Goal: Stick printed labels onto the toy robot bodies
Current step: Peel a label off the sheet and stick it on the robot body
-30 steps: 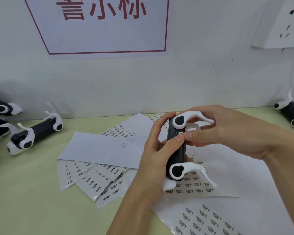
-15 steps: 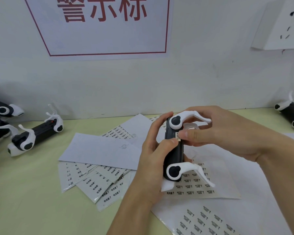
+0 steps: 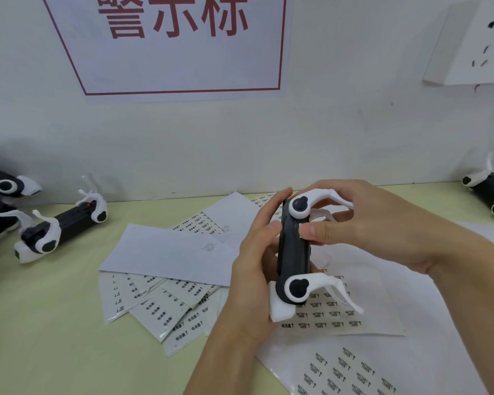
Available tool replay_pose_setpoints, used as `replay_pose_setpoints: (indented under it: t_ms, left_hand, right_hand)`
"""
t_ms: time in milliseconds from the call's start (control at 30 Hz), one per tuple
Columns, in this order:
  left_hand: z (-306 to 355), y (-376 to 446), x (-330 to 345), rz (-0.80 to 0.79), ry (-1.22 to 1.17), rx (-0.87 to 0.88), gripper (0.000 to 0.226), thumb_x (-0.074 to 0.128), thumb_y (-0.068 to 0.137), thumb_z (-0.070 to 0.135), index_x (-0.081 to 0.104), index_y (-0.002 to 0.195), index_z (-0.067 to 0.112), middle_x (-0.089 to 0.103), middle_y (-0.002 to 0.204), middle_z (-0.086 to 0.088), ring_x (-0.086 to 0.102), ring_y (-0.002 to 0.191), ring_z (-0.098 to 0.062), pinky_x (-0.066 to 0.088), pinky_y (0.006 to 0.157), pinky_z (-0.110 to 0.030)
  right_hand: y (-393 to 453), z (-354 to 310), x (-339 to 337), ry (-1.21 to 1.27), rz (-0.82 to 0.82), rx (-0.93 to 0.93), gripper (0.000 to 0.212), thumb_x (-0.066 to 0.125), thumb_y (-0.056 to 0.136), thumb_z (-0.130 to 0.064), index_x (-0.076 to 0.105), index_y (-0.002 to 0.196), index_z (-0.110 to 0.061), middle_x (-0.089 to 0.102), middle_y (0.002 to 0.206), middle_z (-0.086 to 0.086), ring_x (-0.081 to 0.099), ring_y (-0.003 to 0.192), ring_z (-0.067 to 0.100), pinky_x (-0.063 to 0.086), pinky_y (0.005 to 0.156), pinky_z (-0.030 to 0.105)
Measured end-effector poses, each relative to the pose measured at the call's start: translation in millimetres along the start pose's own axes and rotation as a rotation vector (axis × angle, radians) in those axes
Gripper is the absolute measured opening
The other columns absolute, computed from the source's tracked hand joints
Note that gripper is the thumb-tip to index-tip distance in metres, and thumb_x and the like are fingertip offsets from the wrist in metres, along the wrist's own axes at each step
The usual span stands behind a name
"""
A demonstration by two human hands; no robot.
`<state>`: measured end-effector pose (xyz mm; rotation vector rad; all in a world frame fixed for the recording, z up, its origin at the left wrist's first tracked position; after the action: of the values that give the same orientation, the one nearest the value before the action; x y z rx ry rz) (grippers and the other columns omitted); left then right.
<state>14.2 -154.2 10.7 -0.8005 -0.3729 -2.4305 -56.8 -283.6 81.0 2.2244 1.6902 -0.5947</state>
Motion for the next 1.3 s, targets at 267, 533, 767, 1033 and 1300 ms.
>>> replay_pose_setpoints:
  t_ms: [267,533,767,1033,1300]
  left_hand:
    - [4.0,-4.2,1.8,0.074,-0.073,-0.073,0.050,0.062,0.079,0.031,0.061,0.129,0.026,0.066,0.095,-0.024,0.061,0.065,-0.034,0.057,0.063,-0.039]
    - [10.7,-5.1,-1.1,0.059,-0.133,-0.085,0.055,0.064,0.074,0.029,0.062,0.128,0.016,0.069,0.104,-0.024,0.068,0.074,-0.041,0.058,0.068,-0.042]
    - [13.7,-3.3,-7.9,0.169,-0.304,0.065,0.049,0.069,0.074,0.023,0.067,0.121,0.012,0.065,0.126,-0.024,0.062,0.109,-0.040,0.051,0.089,-0.048]
    - [13.9,-1.3,-6.4,0.130,-0.404,0.116,0.031,0.074,0.073,0.019,0.075,0.101,0.007,0.069,0.114,-0.016,0.066,0.107,-0.030,0.050,0.097,-0.043]
    - [11.5,-0.9,-3.0,0.119,-0.129,0.106,0.066,0.079,0.073,0.030,0.057,0.136,0.033,0.065,0.132,-0.004,0.062,0.122,-0.029,0.052,0.098,-0.055]
  right_hand:
    - [2.5,1.7,-1.5,0.136,0.004,-0.054,0.027,0.078,0.081,-0.009,0.074,0.102,-0.024,0.076,0.101,-0.003,0.072,0.097,0.018,0.056,0.086,0.030]
    - [1.8,7.0,-10.4,0.140,0.048,-0.075,0.056,0.083,0.059,-0.041,0.069,0.113,-0.044,0.074,0.111,-0.011,0.068,0.108,0.006,0.046,0.101,0.037]
    - [2.8,12.2,-17.6,0.429,0.214,-0.143,0.057,0.084,0.066,-0.016,0.070,0.120,-0.024,0.074,0.108,-0.003,0.068,0.103,0.011,0.051,0.090,0.032]
    - [14.7,11.9,6.1,0.703,0.364,-0.134,0.018,0.068,0.088,-0.004,0.069,0.081,-0.021,0.060,0.071,-0.012,0.057,0.067,0.001,0.042,0.079,0.030]
    - [20.9,14.8,22.5,0.772,0.412,-0.060,0.016,0.068,0.091,-0.011,0.066,0.080,-0.023,0.058,0.068,-0.016,0.057,0.064,-0.001,0.043,0.076,0.028]
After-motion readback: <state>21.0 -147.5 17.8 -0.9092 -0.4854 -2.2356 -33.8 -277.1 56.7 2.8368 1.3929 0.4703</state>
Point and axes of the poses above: each hand's wrist, its own y-axis towards the middle knuckle, its own x-axis out of the palm, z = x × y, the point moved 2 cm from there along y, towards the middle knuckle
